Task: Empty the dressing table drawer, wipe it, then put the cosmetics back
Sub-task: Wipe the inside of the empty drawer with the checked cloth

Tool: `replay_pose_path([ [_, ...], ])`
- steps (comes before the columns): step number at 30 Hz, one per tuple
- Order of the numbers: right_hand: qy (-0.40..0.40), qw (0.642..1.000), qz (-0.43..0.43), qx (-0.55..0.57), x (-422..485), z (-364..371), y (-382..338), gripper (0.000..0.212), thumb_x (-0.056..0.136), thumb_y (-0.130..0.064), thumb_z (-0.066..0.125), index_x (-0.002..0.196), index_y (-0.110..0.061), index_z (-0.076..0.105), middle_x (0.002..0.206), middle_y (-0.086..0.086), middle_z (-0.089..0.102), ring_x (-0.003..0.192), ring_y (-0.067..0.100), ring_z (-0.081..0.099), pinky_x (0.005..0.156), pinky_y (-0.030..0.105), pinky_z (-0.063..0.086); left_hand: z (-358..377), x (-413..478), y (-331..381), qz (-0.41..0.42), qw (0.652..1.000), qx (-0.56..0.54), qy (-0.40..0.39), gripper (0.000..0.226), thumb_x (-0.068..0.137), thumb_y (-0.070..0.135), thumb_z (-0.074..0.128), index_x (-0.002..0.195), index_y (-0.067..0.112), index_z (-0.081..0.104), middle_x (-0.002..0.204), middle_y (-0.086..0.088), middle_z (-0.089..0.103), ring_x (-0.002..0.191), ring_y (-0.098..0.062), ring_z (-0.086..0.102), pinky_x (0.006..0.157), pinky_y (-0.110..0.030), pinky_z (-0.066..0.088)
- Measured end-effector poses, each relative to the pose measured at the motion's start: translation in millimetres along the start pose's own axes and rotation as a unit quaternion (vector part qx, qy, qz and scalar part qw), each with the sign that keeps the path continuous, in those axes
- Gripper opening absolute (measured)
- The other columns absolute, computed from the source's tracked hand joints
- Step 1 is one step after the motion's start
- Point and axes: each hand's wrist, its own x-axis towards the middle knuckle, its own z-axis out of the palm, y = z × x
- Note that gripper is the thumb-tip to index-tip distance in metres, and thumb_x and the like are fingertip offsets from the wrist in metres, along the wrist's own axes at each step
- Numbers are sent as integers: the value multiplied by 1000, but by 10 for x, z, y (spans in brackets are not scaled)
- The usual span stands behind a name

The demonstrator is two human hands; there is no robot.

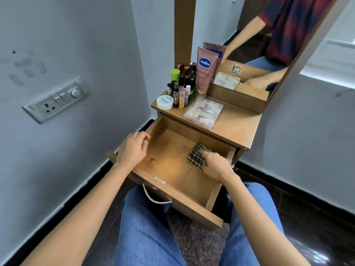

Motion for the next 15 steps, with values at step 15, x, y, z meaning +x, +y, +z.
replay_pose_path([
  [15, 356, 848, 146, 364, -397, 486, 260, 49, 90, -13, 62, 136, -7, 44, 135, 8, 50, 126, 21, 47, 108, 42, 39, 1282, 134, 1795, -106, 952, -47, -282, 73, 100, 34, 37, 149, -6, 1, 158, -25, 1, 147, -34, 0, 118, -41, 0],
])
